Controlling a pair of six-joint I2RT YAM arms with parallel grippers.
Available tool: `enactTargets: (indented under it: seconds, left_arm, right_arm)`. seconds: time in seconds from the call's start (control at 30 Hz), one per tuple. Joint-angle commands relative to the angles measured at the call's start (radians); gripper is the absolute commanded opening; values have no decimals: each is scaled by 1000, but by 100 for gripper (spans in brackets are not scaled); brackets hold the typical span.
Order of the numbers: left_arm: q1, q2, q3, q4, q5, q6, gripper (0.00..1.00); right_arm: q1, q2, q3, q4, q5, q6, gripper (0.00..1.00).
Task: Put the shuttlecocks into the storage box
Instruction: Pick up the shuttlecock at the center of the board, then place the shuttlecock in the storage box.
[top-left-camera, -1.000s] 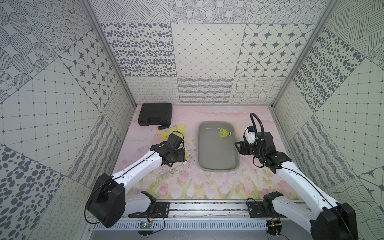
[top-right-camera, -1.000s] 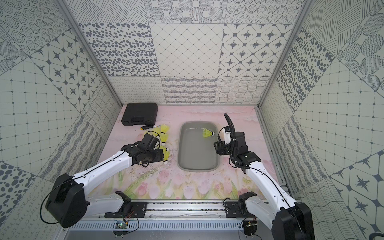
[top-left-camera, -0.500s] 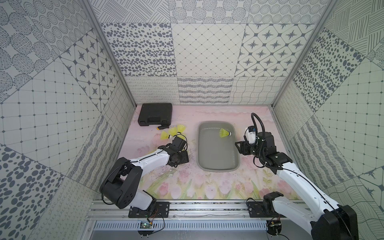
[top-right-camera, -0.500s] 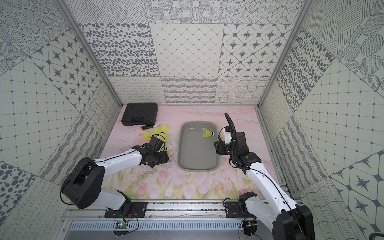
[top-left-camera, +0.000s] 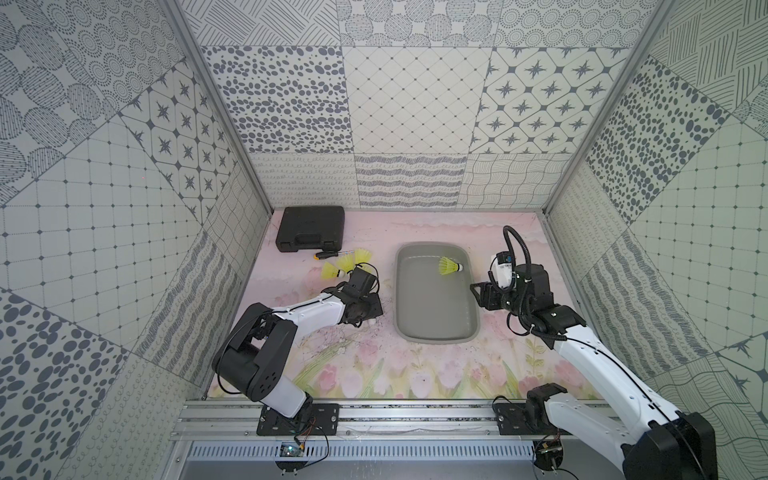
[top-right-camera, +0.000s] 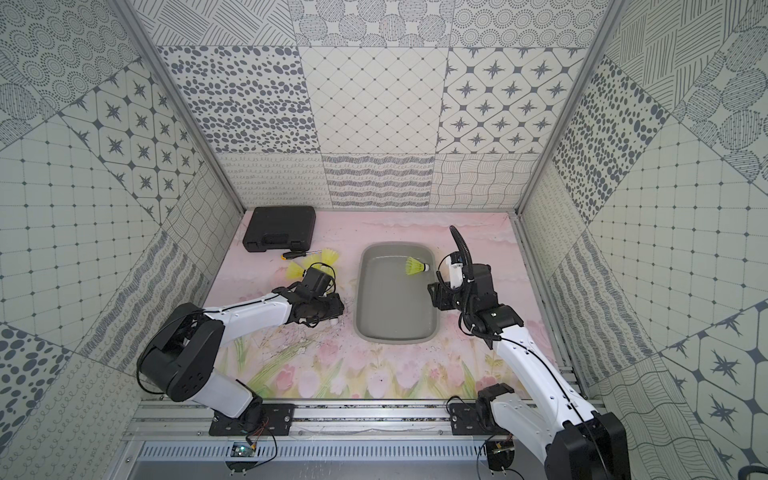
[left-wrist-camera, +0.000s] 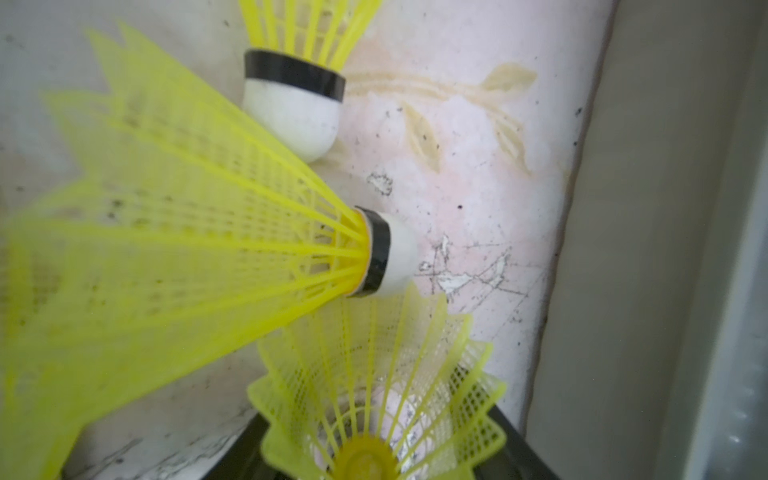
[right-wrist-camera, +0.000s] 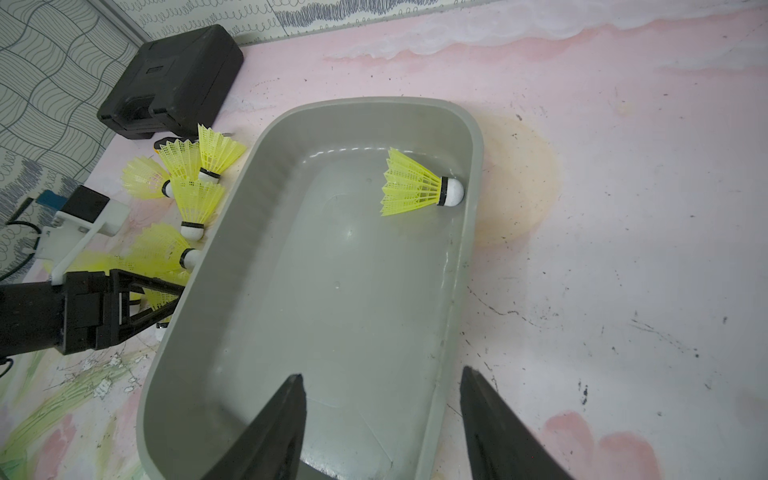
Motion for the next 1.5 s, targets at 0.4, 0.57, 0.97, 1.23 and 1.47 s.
enactTargets:
  seconds: [0.4, 0.57, 0.97, 1.23, 1.47]
  left_arm:
    - [2, -174, -35, -24, -31, -52, 24]
    - [4, -287, -11, -20, 3, -71, 24]
    - [1, -363, 27, 171, 103, -211, 25]
    - [-6, -319, 26, 271, 124, -276, 25]
    - [-7, -304, 24, 300, 132, -299, 25]
  right_arm:
    - [72, -31, -7, 79, -50, -37, 62]
    - [152, 10, 31, 96, -111, -24, 62]
    - [404, 185, 124, 231, -150, 50, 61]
    - [529, 332, 188, 363, -161, 121, 61]
    - [567, 449, 254, 407, -105, 187, 56]
